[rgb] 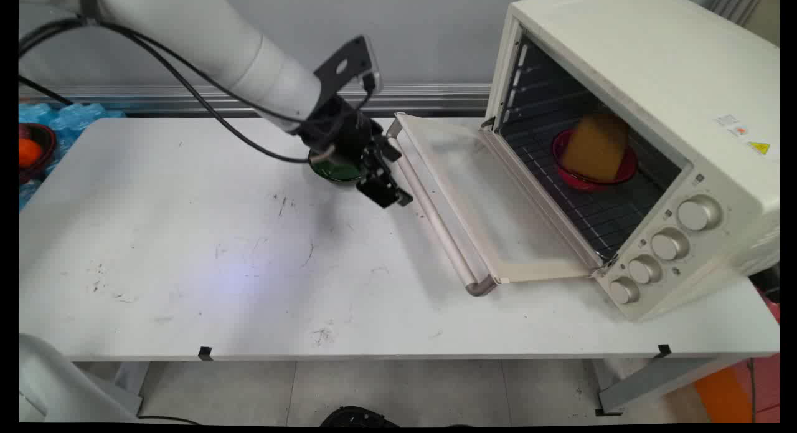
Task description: Close the oven
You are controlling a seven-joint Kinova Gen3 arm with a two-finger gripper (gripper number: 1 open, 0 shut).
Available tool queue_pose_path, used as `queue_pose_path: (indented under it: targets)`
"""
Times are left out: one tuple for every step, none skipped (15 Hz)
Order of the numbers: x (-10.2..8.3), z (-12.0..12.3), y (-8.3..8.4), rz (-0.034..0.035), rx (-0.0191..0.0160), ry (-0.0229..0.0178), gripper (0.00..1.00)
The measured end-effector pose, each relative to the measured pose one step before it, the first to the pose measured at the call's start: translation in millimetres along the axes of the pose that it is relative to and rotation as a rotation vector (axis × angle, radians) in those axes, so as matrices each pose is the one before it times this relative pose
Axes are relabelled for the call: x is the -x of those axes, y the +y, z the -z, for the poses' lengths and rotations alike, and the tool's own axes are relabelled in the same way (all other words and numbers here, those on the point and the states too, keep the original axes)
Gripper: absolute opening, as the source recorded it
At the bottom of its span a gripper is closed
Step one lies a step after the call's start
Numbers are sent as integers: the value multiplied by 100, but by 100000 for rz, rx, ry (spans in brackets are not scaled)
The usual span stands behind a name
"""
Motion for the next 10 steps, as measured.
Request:
queue_pose_path:
  targets:
    - [375, -621, 5, 289, -316, -930, 100]
    - [495, -834, 18, 514, -394, -1186, 100]
    - [392, -766, 1, 397, -338, -983, 100]
    - [327, -661, -15, 335, -241, -839, 100]
    - [283, -633, -14, 314, -234, -748, 100]
    - [334, -723, -46, 353, -229, -808, 100]
    - [312, -694, -65, 333, -227, -692, 100]
    - [256, -663, -72, 220, -179, -583, 100]
    - [217, -642, -92, 228, -158, -409, 100]
    - [135, -517, -96, 134, -137, -138, 100]
